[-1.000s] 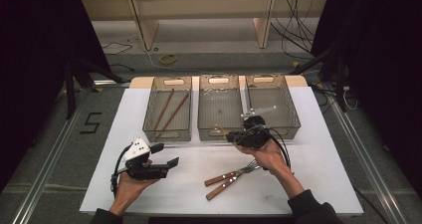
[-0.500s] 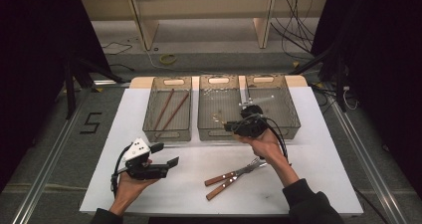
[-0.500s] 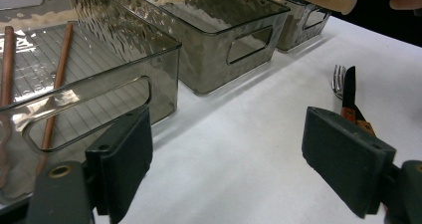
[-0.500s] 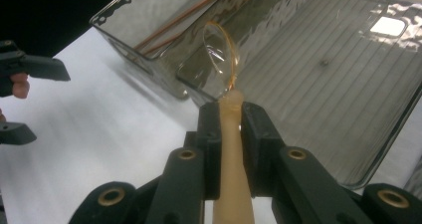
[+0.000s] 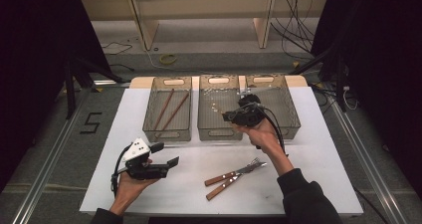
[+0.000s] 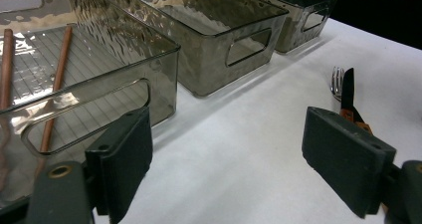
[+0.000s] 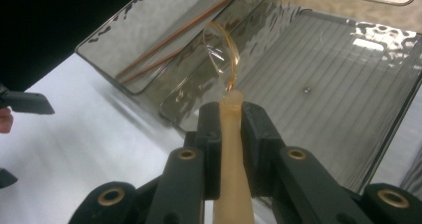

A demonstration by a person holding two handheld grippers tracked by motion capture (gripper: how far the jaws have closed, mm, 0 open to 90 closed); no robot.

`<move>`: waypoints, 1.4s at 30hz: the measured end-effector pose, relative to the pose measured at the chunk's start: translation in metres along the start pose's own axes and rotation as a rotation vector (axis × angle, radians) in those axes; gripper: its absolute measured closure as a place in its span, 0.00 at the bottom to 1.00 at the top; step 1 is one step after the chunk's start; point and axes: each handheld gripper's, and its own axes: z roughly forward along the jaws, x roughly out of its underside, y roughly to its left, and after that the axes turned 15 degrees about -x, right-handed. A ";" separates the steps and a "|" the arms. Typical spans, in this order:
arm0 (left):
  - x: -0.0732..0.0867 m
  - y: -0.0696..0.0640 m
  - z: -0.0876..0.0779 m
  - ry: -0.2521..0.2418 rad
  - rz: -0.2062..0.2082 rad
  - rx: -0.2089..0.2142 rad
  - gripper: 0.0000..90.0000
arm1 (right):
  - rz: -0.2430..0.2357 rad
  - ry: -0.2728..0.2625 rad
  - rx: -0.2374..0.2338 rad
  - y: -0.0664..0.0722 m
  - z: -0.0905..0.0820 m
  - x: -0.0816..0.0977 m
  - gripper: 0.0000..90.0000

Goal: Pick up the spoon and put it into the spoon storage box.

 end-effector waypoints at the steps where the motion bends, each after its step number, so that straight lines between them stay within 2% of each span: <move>1: 0.000 0.000 0.000 0.000 0.001 0.000 0.22 | -0.001 -0.001 0.002 0.000 0.000 -0.001 0.89; 11: 0.000 0.000 0.001 -0.002 0.000 0.000 0.22 | 0.014 -0.004 0.018 -0.005 0.005 -0.012 0.89; 22: 0.000 -0.001 0.001 -0.002 0.006 0.003 0.22 | 0.044 -0.006 0.053 -0.017 0.015 -0.022 0.89; 42: 0.000 -0.001 0.001 -0.006 0.007 0.004 0.22 | 0.083 0.012 0.093 -0.031 0.032 -0.033 0.89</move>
